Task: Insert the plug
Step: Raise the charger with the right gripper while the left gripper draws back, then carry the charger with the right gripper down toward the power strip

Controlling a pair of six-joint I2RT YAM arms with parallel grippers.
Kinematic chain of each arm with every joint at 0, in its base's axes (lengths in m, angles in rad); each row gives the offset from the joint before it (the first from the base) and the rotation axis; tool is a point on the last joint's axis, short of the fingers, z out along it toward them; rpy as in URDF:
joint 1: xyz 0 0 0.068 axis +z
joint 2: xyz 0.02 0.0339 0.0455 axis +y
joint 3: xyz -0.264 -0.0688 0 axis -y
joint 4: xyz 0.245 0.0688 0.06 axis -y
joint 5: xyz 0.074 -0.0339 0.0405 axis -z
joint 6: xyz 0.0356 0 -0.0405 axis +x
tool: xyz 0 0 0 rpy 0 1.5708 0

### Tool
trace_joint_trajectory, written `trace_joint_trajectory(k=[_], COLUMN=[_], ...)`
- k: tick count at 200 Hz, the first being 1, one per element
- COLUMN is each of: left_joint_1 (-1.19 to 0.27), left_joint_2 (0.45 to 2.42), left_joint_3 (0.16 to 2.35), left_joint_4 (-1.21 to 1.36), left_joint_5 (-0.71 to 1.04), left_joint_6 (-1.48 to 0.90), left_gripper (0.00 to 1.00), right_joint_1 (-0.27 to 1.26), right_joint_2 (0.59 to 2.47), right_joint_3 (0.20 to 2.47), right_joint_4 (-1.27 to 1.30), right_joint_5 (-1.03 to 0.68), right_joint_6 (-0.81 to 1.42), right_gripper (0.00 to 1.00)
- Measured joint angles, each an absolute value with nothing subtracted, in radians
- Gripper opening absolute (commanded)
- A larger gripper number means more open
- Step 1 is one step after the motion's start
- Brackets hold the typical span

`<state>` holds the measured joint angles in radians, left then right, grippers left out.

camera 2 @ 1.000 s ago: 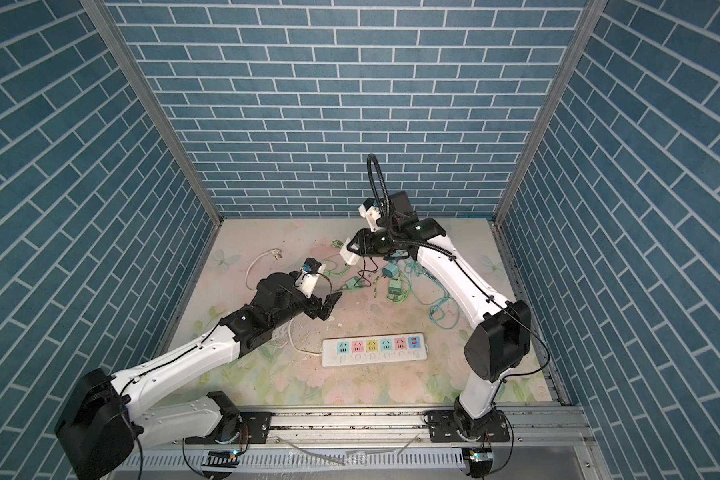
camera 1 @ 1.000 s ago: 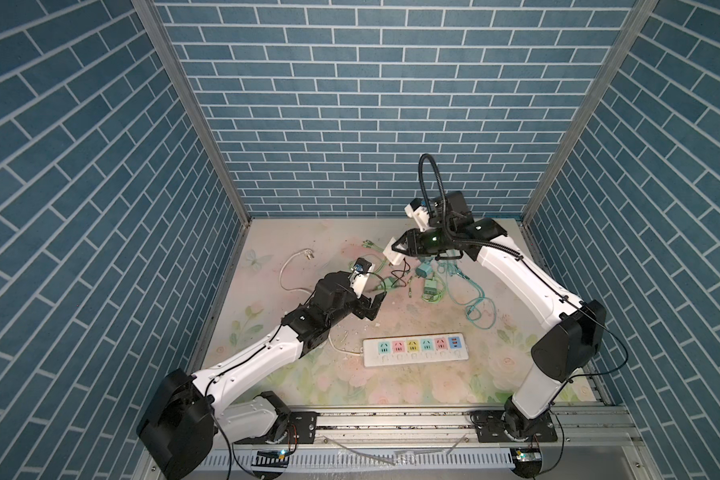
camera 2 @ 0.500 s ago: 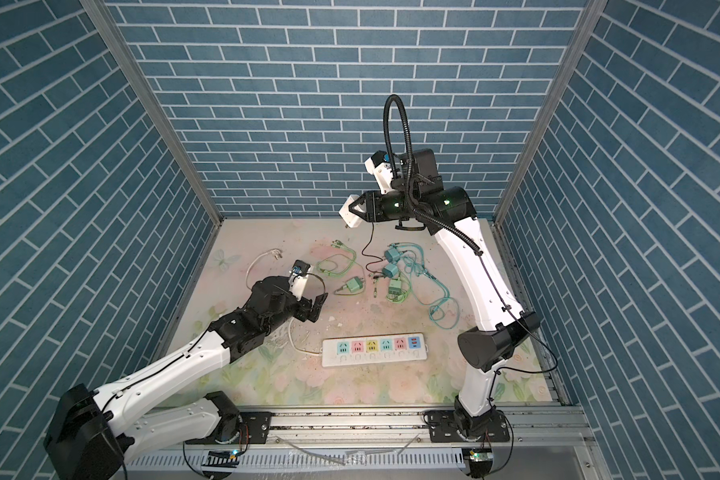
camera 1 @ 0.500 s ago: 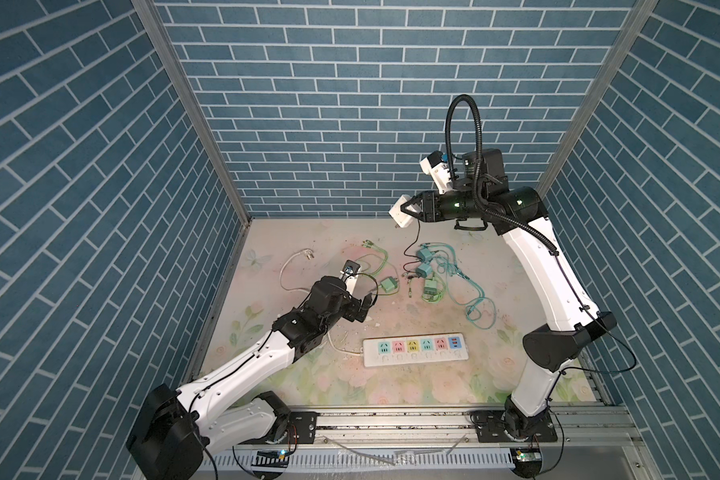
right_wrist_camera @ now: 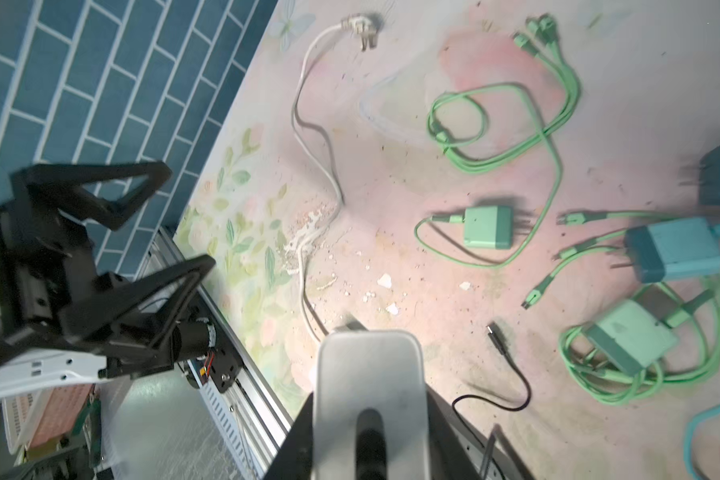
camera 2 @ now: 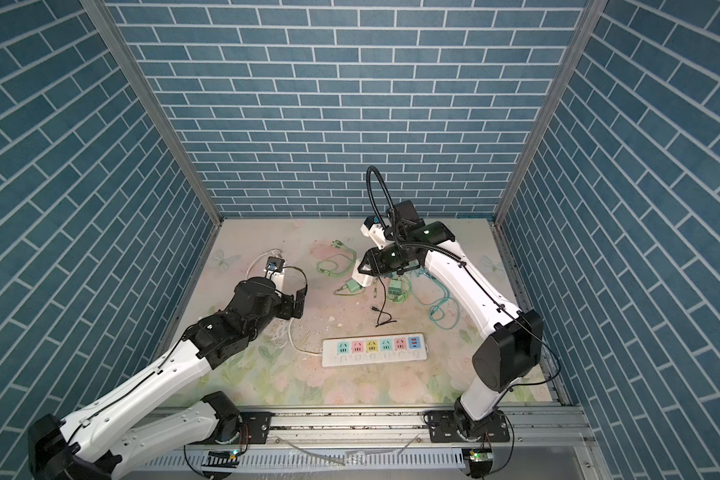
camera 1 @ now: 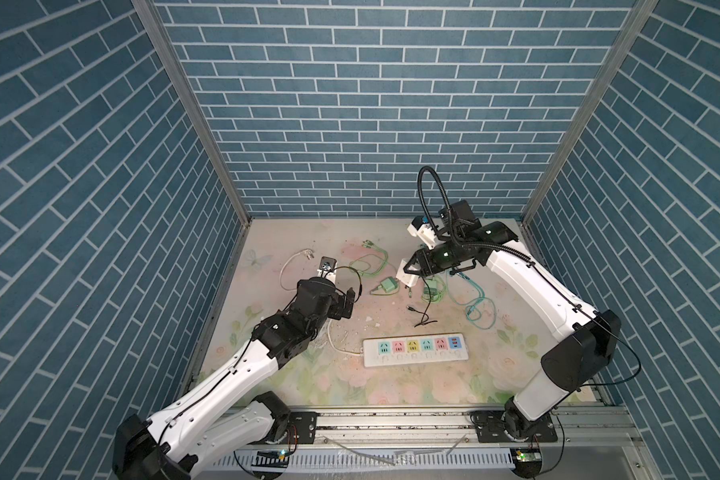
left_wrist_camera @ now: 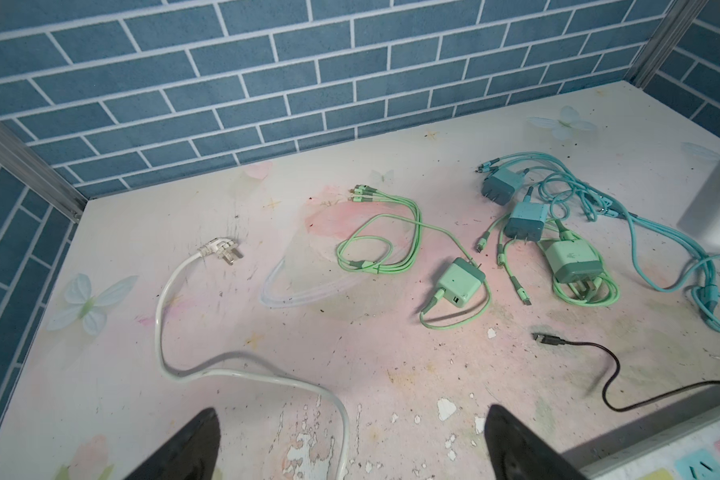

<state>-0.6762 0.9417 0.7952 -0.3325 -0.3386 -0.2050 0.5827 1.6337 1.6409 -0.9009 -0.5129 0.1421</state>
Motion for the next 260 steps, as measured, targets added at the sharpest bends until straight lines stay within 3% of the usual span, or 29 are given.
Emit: trace_joint_trajectory(k=[55,100,182,224,260], left_joint_1=[-0.675,-0.675,-0.675,-0.675,-0.675], left_joint_2=[0.847,0.835,0.786,0.783,0.783], left_joint_3=[0.770,0.766,0.745,0.724,0.712], left_joint_4=[-0.369,-0.399,-0.415,-0.418,-0.422], left_joint_5=[-0.374,-0.387,-0.412,-0.425,-0.426], left_joint_6=[-0.273,-0.303,-0.346,-0.356,-0.361], left_gripper=[1.00,1.00,1.00,1.00,1.00], right_joint_1=[0.667,0.702,0.700,0.707,0.765], right_joint_2=[1.527,1.531,1.760,1.851,1.840], right_joint_3=[1.500,1.549,1.893,1.886,1.742], right_joint_4=[-0.794,-0.799,-0.698,-0.687,-0.680], right_joint_5=[-0.459,-0.374,-0.096,-0.076,-0.007], right_joint_6=[0.145,0.161,0.229,0.310,0.399], right_gripper=[0.09,0.09,0.11,0.11,0.11])
